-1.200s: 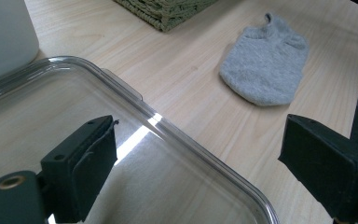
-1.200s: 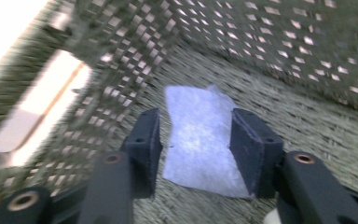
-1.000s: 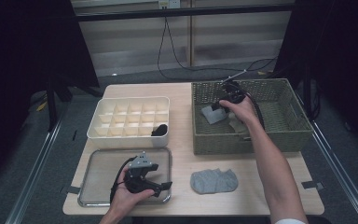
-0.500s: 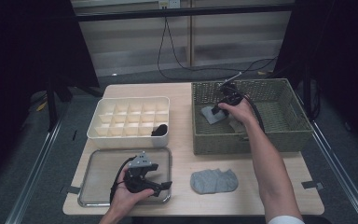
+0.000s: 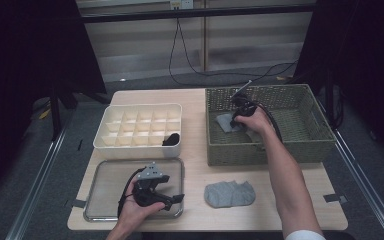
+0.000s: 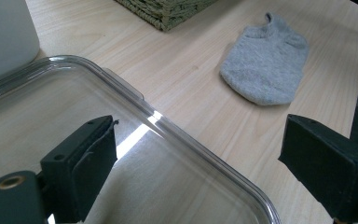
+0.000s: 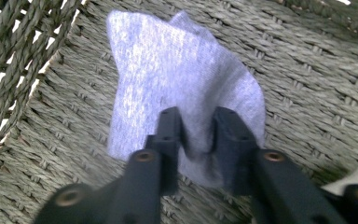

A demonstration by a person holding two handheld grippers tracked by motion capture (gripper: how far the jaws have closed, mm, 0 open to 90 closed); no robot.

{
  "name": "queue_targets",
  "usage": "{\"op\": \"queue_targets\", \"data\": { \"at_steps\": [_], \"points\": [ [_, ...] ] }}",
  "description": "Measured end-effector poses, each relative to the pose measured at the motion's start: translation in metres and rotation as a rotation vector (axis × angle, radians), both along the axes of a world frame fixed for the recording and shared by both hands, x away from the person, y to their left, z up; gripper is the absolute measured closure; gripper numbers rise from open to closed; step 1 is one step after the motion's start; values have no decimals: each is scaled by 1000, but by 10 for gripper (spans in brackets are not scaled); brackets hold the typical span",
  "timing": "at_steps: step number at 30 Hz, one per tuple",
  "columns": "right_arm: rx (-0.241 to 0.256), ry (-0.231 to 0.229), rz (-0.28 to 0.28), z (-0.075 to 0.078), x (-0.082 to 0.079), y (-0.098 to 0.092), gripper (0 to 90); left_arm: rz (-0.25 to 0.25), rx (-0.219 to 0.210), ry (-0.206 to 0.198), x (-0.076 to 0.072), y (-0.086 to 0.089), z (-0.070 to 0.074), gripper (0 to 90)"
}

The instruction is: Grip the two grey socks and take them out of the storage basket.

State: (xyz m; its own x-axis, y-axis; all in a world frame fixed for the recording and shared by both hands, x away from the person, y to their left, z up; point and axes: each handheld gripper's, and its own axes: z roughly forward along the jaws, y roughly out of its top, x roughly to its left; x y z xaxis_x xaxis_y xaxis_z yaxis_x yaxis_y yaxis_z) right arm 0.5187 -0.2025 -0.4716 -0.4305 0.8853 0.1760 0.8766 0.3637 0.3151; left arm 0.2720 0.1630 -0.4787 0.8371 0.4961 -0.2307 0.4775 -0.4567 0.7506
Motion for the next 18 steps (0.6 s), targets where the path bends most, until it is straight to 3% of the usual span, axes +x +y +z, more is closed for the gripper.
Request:
{"op": "queue_targets", "data": {
  "at_steps": [3, 4, 13, 18],
  "points": [
    [-2, -9, 7, 2, -1, 0, 831, 2, 0, 1, 0, 0, 0, 105],
    [19, -35, 5, 6, -2, 1, 851, 3, 2, 2, 0, 0, 0, 105],
    [88, -100, -9, 20, -11, -6, 858, 2, 6, 1, 0, 0, -1, 104],
    [160, -153, -2, 32, -21, -15, 857, 2, 9, 1, 0, -1, -1, 103]
  ]
}}
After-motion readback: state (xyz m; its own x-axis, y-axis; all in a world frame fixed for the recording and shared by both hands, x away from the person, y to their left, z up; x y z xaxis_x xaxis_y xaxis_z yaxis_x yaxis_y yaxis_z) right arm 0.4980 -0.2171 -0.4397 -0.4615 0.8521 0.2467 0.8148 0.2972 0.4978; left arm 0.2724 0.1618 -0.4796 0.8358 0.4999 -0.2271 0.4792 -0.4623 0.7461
